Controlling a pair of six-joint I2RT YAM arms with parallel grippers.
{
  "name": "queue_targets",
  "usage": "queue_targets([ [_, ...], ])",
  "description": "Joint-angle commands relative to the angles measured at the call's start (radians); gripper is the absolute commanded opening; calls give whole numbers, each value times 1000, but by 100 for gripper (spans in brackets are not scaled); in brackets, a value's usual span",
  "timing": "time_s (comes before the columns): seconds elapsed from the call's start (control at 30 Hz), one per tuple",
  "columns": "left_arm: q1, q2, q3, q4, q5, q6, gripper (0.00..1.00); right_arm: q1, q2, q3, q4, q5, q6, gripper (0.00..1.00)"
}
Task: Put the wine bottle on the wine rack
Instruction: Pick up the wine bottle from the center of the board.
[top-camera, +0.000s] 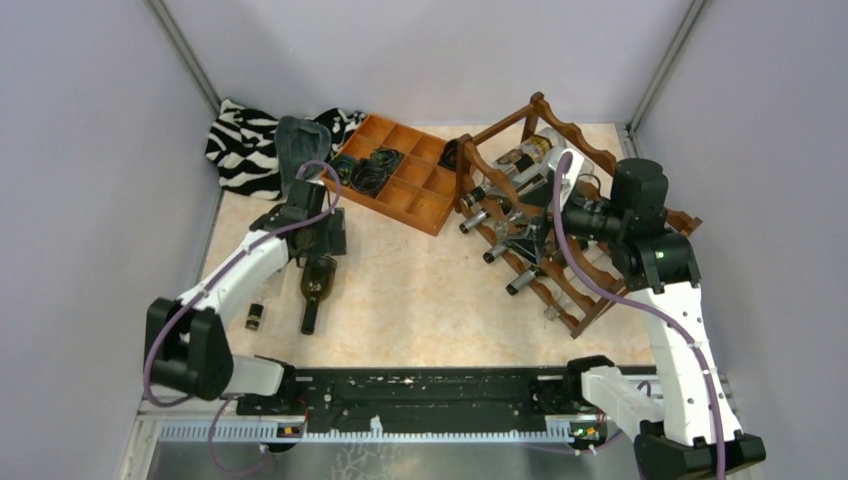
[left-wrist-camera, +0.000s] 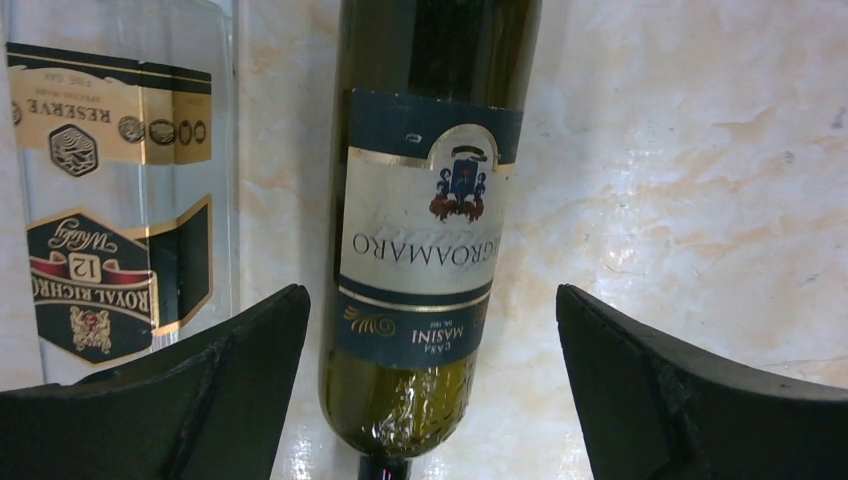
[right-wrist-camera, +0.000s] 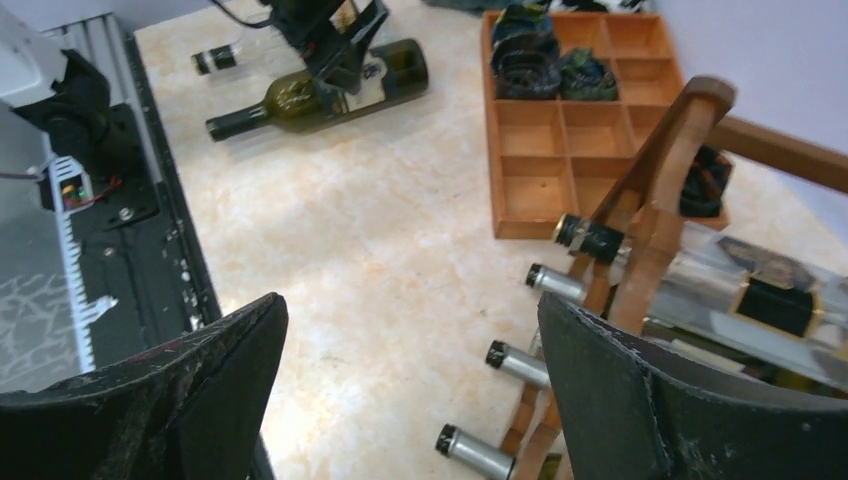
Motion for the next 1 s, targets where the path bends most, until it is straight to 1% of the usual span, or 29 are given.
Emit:
queue_targets([
  [0.0, 30, 94, 45, 2, 24, 42, 98, 6, -6, -19, 72, -109, 30, 94],
  [0.27, 53, 210, 0, 62, 100, 73, 98, 5, 9, -32, 92, -150, 47, 94],
  [0.43, 57, 252, -4, 102, 117, 88, 92, 5, 14, -36, 97, -169, 56, 94],
  [0.57, 57, 289, 13, 95, 138, 94, 83, 5, 14, -41, 100, -182, 63, 94],
  [0.67, 57, 322, 21, 82, 163, 98, 70, 6, 15, -47, 104, -194, 69, 94],
  [0.7, 57, 324, 19, 84, 173, 97, 60, 6, 15, -48, 105, -200, 73, 94],
  [0.77, 57, 322, 21, 84, 200, 101, 32, 6, 15, -56, 112, -217, 82, 94],
  [0.8, 57, 312, 25, 82, 222, 104, 22, 6, 15, -61, 116, -227, 87, 94],
  [0.83, 57, 294, 29, 77, 236, 104, 14, 5, 14, -65, 119, -238, 95, 94],
  [0.87, 57, 270, 30, 77, 286, 102, 9, 5, 17, -70, 122, -254, 102, 94],
  [0.9, 57, 231, 25, 86, 333, 99, 5, 6, 16, -74, 128, -270, 109, 94],
  [0.97, 57, 143, 2, 131, 441, 89, 2, 6, 18, -86, 146, -305, 137, 94],
])
